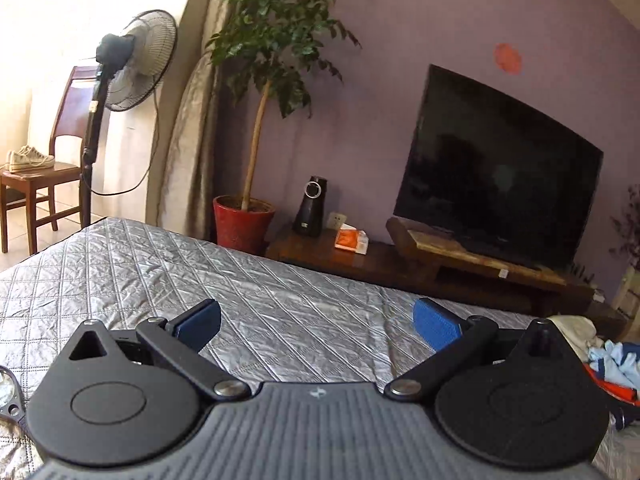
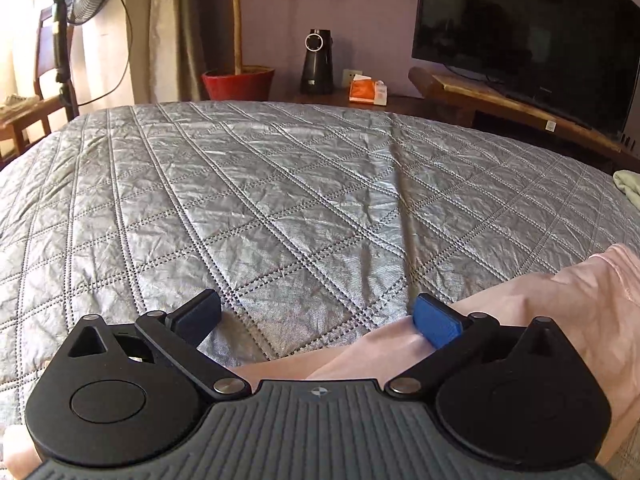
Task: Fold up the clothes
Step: 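Open the right tool and release the pink garment onto the bed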
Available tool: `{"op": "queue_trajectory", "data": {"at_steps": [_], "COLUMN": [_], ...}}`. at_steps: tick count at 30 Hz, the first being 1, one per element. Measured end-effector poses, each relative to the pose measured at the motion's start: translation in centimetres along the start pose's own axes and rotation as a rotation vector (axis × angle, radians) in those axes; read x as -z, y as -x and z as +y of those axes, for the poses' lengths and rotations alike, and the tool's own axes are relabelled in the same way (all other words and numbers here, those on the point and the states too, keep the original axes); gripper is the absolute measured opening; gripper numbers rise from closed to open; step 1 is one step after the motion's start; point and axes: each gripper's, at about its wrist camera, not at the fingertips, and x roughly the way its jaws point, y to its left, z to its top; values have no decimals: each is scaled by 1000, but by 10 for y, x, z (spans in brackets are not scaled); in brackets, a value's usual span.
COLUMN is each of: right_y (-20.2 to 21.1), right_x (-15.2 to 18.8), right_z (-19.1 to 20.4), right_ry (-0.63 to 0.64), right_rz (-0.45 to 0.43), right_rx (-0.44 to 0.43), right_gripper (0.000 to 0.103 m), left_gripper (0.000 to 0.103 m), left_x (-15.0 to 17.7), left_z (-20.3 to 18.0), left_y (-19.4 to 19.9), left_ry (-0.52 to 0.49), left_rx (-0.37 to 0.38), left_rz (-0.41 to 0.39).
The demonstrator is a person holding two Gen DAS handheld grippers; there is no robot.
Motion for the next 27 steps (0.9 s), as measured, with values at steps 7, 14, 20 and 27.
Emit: {"op": "queue_trajectory", "data": {"at_steps": [7, 14, 20, 27], "right_y": [0, 0, 0, 0], "right_x": [0, 0, 1, 1], "right_z": [2, 2, 2, 2], "right_ry": [6, 7, 7, 7], "right_rz": [2, 1, 1, 1], "right_rx": [5, 5, 5, 5], "right_gripper": [103, 103, 103, 103], "left_gripper": [102, 102, 102, 102], "left_x": [8, 28, 42, 61], "left_z": [-74, -115, -137, -172], "left_y": [31, 23, -11, -24], "left_ry": [-262, -224, -220, -80], "left_rx": [139, 241, 584, 463], "left_rz": [-126, 26, 165, 242]}}
